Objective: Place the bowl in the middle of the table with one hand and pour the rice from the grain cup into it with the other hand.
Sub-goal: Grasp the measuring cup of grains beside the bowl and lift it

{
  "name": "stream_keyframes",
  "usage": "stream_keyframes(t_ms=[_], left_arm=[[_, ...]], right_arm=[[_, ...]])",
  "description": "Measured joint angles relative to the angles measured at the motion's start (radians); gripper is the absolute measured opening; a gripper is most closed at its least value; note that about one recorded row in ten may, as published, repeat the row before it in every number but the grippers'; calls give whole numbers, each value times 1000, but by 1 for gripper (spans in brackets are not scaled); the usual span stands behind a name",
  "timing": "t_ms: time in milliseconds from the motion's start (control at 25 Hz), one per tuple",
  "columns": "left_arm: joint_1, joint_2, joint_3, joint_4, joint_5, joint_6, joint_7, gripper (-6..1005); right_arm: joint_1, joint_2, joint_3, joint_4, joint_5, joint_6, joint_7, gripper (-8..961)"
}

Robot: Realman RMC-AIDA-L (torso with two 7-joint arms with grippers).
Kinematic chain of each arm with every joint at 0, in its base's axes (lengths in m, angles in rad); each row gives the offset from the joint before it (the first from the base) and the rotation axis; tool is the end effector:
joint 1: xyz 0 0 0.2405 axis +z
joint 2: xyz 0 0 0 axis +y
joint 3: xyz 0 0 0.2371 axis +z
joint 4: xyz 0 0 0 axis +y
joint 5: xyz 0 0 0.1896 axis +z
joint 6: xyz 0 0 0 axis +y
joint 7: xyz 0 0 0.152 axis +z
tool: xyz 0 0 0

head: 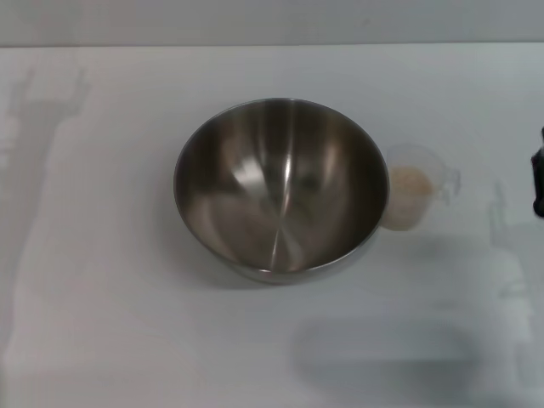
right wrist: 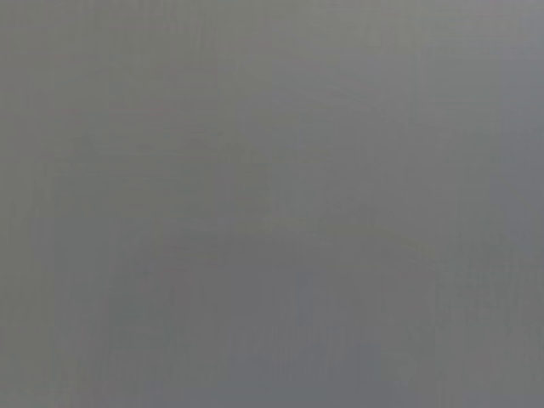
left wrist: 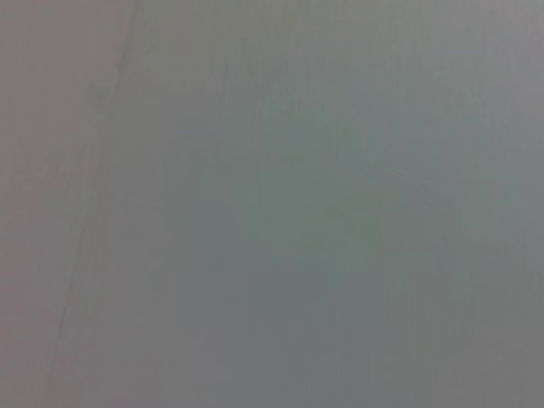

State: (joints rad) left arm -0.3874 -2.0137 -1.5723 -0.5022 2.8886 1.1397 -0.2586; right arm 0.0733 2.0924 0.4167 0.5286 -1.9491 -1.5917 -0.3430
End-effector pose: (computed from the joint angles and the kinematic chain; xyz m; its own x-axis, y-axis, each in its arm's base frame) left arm -0.2537 0.3616 0.1029 0.5859 -0.3866 0.7123 0.7428 -0.0954 -0.6627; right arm 0.2697 0.2071 -0.0072 0.7530 0.2717 -0.5993 -0.6265 0.0175 -0.7792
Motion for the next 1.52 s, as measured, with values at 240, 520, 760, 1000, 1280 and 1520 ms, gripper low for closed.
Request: stream_keyframes(t_ms=[240,520,760,1000,1280,1520], left_arm=[[-15,-1,-3,21,0,0,16,811],[-16,1,-5,22,0,1,16,811],[-16,1,-5,24,-1,1,16,811],[-16,1,-5,31,-2,1,15,811],[-21,1,-5,34,-2,3,16,811],[-23,1,-5,34,-2,3,22,811]], right_arm=[[-34,0,-67,3,48,59,-50,513],[-17,-2,-137,0,105,123,-50,506],[2,-4,-139,-1,106,181,-50,505],[26,-6,-140,-9,104,249,-51,506],[49,-8,-141,-17,99,295,-52,506],[75,-8,-141,-21,104,354,-53,507]])
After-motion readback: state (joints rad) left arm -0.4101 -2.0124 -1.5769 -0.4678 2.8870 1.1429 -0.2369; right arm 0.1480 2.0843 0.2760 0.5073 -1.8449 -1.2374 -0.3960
